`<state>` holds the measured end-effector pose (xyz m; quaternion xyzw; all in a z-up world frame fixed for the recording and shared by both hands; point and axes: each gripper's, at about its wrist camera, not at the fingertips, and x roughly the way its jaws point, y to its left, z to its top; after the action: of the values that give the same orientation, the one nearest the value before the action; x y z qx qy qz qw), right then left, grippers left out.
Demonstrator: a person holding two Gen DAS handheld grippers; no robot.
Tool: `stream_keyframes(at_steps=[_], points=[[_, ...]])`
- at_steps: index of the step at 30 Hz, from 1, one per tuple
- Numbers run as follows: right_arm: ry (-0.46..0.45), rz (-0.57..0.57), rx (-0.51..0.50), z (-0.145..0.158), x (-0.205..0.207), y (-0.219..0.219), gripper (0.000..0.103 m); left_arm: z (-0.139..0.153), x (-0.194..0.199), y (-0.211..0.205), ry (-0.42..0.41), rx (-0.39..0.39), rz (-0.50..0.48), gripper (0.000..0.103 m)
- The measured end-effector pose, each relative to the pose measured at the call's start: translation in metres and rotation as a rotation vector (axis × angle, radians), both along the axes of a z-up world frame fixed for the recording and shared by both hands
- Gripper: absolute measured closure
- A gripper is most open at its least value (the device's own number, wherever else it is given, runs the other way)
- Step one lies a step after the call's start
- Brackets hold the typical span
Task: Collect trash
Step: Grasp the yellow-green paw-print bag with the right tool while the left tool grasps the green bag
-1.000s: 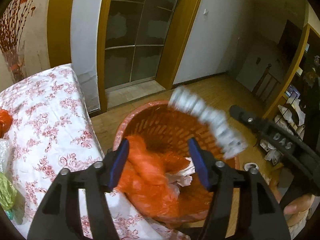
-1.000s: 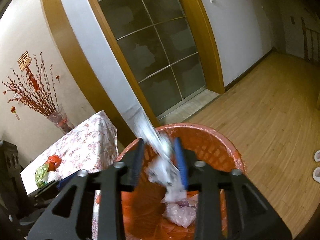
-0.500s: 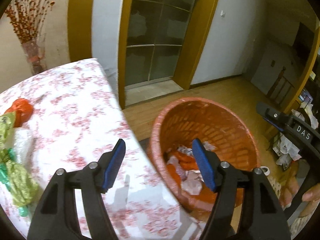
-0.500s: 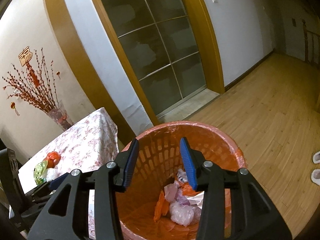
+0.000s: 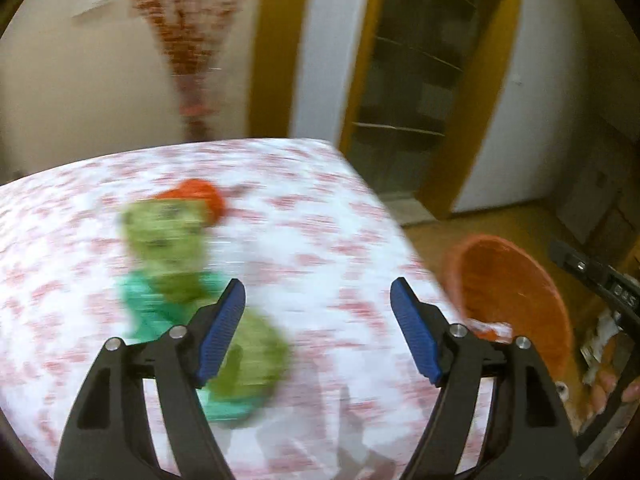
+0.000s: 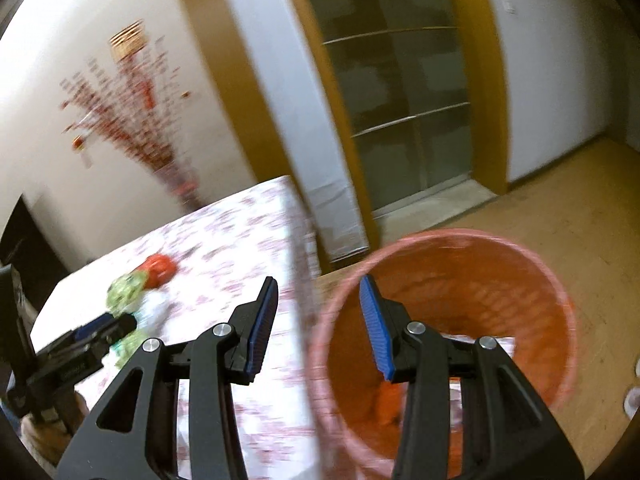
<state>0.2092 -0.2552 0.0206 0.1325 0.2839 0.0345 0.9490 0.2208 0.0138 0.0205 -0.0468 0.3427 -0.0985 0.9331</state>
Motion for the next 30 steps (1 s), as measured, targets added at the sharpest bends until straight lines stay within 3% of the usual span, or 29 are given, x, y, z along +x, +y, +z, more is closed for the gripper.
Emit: stream_keyframes(at_steps=[8,16,21,30], points=[[0.023,0.274,-0.027,0.000,0.027,0.114,0.064,-0.005,-0.004,0.112,0.007,0.026,0.238,0.030],[0.061,0.453,-0.076,-0.012,0.048,0.209,0.065,-0.015,-0.011,0.175,0.024,0.004,0.336,0.030],[0.083,0.495,-0.136,-0.025,0.057,0.246,0.064,-0.021,-0.013,0.198,0.033,-0.013,0.356,0.030],[0.145,0.471,-0.243,-0.052,0.073,0.265,0.065,-0.032,-0.012,0.205,0.057,-0.043,0.350,0.030]])
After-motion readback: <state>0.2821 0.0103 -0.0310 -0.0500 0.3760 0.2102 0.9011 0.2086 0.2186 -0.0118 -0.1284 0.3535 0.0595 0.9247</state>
